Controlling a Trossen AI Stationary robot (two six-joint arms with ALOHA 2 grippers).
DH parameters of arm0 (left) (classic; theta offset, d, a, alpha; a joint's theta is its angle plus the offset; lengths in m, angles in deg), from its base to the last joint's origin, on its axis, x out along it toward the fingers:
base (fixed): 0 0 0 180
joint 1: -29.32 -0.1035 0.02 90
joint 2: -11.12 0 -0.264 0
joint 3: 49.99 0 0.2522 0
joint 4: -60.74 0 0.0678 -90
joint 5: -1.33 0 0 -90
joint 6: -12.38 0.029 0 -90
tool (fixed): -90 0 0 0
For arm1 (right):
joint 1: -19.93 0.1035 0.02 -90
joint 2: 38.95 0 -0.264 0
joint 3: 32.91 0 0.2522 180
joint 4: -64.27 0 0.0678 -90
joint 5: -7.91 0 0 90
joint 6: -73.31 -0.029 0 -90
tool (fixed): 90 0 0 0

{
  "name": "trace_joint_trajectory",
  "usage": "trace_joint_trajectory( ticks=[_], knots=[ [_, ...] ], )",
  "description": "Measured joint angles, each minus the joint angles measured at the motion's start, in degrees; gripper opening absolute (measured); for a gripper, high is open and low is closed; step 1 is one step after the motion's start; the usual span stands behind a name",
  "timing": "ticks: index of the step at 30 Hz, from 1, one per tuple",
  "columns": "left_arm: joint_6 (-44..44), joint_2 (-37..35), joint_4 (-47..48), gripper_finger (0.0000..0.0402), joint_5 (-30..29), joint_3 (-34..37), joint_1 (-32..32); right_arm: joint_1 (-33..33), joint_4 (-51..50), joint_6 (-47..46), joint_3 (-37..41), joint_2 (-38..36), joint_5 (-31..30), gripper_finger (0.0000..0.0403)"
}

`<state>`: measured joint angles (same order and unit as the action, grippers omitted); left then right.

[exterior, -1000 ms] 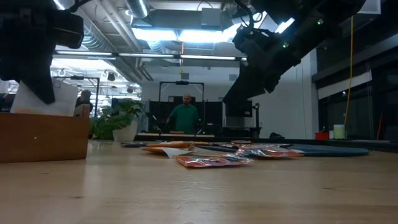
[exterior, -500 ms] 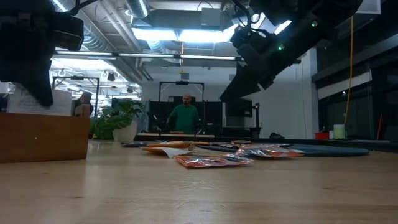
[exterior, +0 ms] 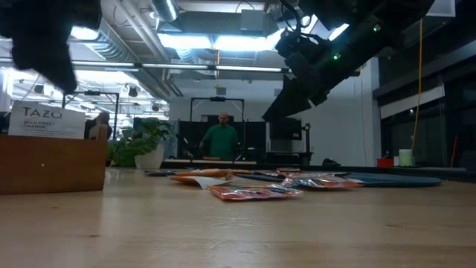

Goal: Pick & Place Tea
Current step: Put the white tea bag into the right section of the wooden organizer

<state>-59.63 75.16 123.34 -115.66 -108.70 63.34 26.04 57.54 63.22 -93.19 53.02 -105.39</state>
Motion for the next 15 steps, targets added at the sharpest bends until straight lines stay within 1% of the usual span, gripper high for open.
trace_joint_trajectory(
  ticks=[3,5,9,13,15],
  knots=[
    [6.2,-2.0,0.3,0.0098,-4.2,-2.0,-0.6,0.0,0.0,1.1,0.0,0.0,1.2,0.0036],
    [12.3,-2.3,-1.7,0.0098,-4.3,-2.4,-2.2,0.0,0.1,2.5,0.0,0.3,3.2,0.0036],
    [25.0,-1.2,-7.9,0.0098,1.8,-2.4,-9.1,0.0,0.6,2.5,0.0,1.7,7.0,0.0036],
    [37.1,1.6,-14.4,0.0098,6.8,-2.4,-16.7,0.0,2.4,-2.6,0.0,3.5,11.3,0.0036],
    [43.0,3.3,-16.6,0.0098,8.0,-2.4,-19.7,0.0,2.6,-4.6,0.0,3.9,11.6,0.0036]
  ],
)
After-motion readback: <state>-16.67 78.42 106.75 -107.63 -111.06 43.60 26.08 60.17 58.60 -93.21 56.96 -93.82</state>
